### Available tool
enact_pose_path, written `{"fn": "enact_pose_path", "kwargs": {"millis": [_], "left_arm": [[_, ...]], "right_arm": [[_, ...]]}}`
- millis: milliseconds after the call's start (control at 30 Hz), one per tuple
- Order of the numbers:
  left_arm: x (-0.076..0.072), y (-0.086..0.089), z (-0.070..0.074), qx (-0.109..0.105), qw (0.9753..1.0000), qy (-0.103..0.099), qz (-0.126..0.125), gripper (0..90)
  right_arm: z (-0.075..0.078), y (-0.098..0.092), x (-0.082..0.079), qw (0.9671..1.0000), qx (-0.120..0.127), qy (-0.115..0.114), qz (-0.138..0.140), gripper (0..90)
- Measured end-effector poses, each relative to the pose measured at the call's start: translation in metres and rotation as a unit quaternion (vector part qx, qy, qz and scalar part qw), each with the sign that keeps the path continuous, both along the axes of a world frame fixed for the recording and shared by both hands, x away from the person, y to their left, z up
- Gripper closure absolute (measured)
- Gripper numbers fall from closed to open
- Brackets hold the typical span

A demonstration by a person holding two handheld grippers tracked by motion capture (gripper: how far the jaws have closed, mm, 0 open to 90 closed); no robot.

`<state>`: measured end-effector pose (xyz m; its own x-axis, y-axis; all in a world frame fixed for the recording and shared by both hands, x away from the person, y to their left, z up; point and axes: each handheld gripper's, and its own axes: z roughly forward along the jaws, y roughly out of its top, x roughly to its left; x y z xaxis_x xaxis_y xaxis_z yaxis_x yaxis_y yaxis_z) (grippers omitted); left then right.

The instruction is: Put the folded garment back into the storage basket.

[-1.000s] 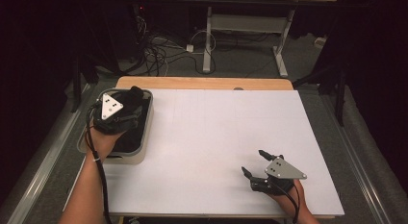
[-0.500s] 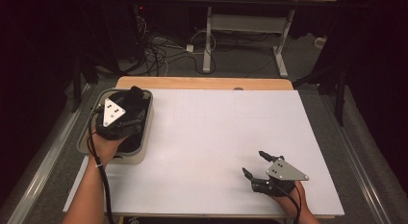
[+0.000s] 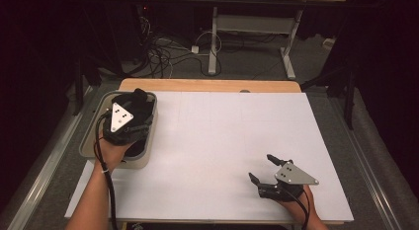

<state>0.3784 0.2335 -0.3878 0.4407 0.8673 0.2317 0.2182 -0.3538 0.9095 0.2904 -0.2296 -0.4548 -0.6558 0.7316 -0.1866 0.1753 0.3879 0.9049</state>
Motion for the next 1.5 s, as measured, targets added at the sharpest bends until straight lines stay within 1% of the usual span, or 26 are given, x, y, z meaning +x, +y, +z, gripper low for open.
{"fn": "enact_pose_path", "kwargs": {"millis": [100, 133, 267, 300, 367, 733, 967, 1333, 1500], "left_arm": [[-0.001, -0.002, 0.001, 0.003, 1.0, -0.004, -0.003, 17.7], [-0.002, -0.004, 0.001, 0.004, 1.0, -0.005, -0.006, 17.7], [-0.003, -0.007, 0.001, 0.007, 0.9999, -0.006, -0.011, 17.7], [-0.003, -0.009, 0.001, 0.01, 0.9999, -0.007, -0.012, 17.7], [-0.004, -0.01, 0.002, 0.009, 0.9998, -0.007, -0.014, 17.7], [-0.008, -0.023, 0.003, 0.022, 0.9992, -0.014, -0.029, 17.7], [-0.01, -0.028, 0.004, 0.024, 0.9988, -0.016, -0.039, 17.7], [-0.013, -0.037, 0.004, 0.029, 0.9981, -0.02, -0.051, 17.7], [-0.015, -0.042, 0.004, 0.034, 0.9977, -0.022, -0.055, 17.7]], "right_arm": [[0.0, 0.001, 0.0, 1.0, -0.001, 0.0, -0.007, 15.9], [0.0, 0.001, 0.0, 1.0, -0.001, 0.0, -0.002, 16.3], [0.0, 0.002, 0.0, 1.0, -0.002, 0.002, 0.001, 16.0], [0.0, 0.002, 0.0, 1.0, -0.002, 0.003, 0.003, 16.0], [-0.001, 0.003, 0.0, 1.0, -0.003, 0.003, 0.003, 16.0], [0.0, 0.003, -0.002, 1.0, -0.007, 0.0, 0.003, 16.5], [0.001, 0.004, -0.003, 1.0, -0.008, 0.001, 0.003, 16.8], [0.001, 0.006, -0.005, 0.9999, -0.011, -0.004, 0.006, 17.3], [0.002, 0.006, -0.005, 0.9999, -0.012, -0.005, 0.007, 17.5]]}}
